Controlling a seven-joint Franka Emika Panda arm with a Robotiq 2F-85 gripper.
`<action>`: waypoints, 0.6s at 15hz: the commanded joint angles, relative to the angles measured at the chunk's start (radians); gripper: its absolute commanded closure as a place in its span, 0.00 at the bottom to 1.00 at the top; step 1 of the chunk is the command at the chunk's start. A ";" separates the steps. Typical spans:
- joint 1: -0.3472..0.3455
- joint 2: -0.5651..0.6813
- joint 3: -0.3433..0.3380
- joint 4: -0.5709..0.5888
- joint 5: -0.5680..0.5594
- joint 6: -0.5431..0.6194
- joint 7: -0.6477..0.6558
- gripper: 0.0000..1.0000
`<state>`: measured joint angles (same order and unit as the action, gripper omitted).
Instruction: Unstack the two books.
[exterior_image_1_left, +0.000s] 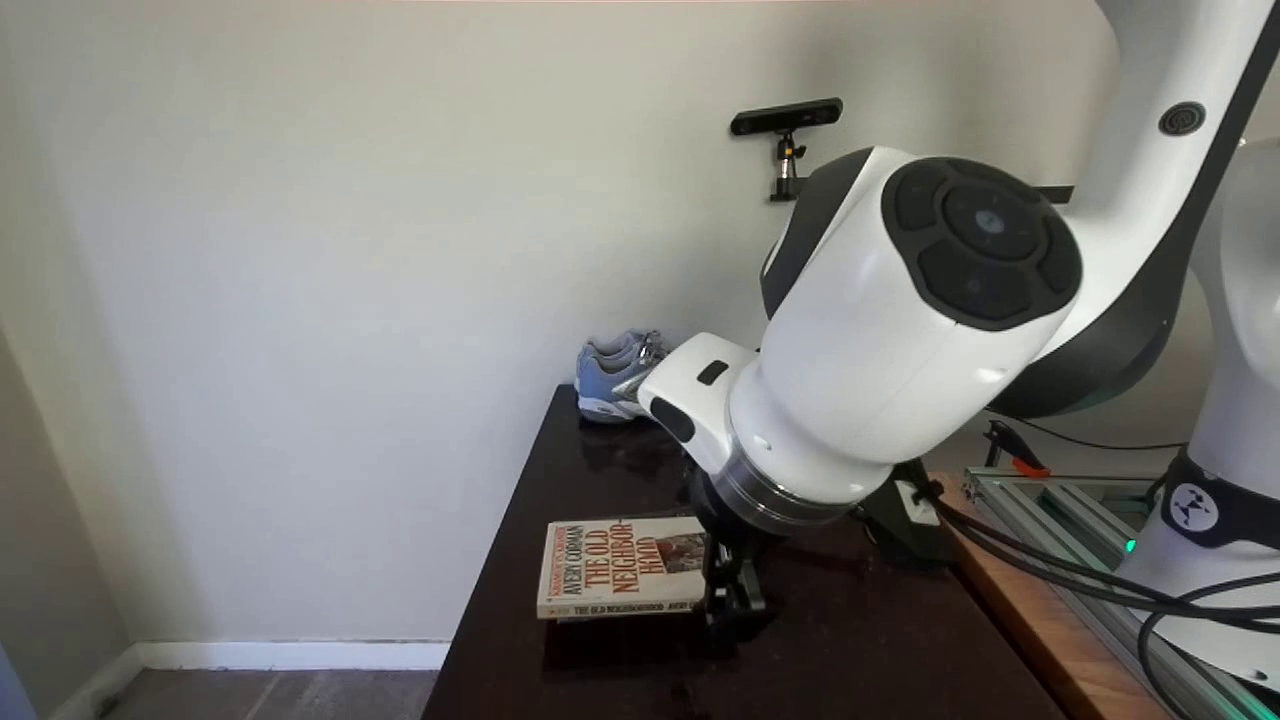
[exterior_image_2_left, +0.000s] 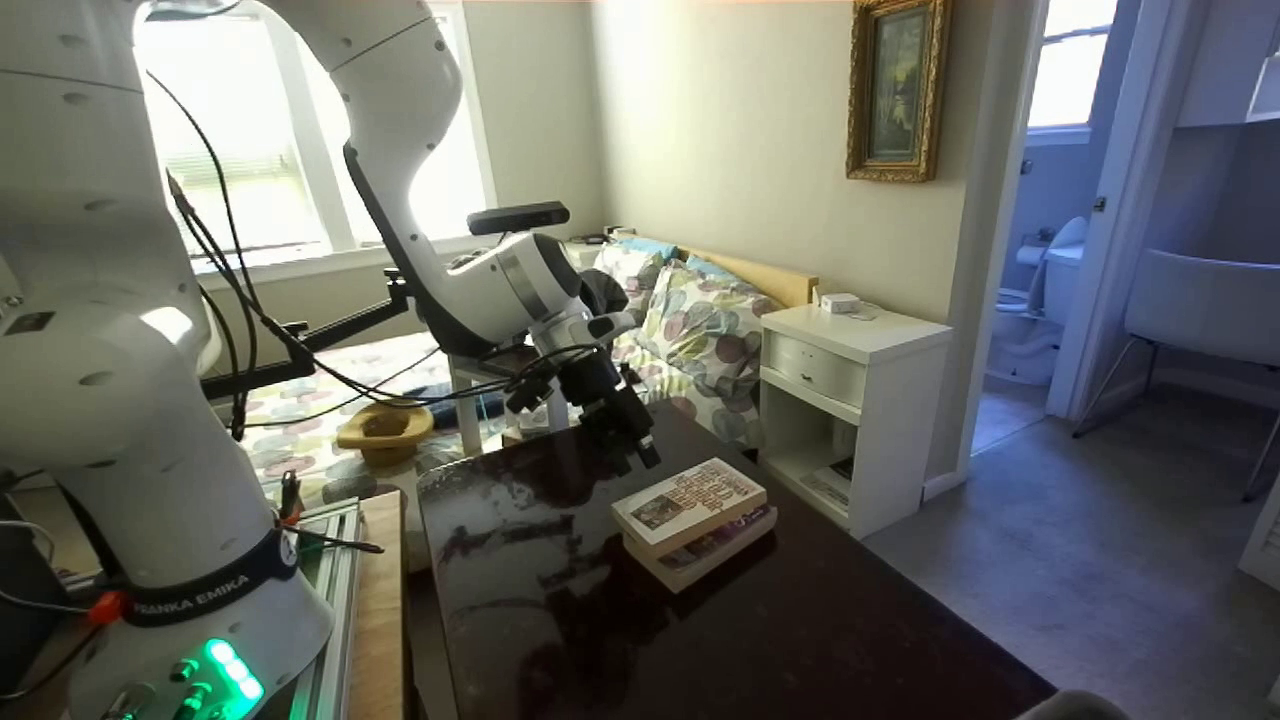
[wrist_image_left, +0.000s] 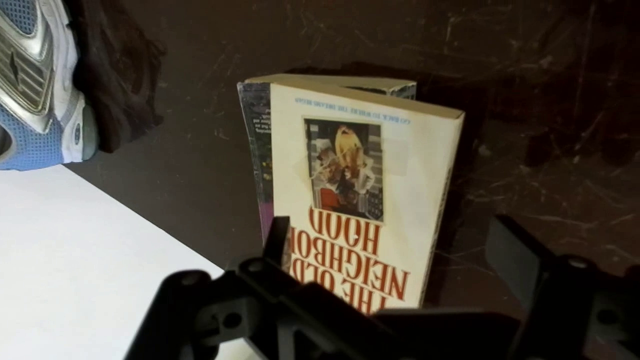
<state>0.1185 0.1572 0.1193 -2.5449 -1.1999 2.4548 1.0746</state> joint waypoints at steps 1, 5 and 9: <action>0.012 0.067 -0.005 0.048 -0.022 -0.007 -0.008 0.00; 0.022 0.105 -0.006 0.070 -0.025 -0.059 -0.028 0.00; 0.027 0.128 -0.008 0.078 -0.025 -0.098 -0.034 0.00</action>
<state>0.1308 0.2530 0.1186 -2.4920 -1.2051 2.3950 1.0470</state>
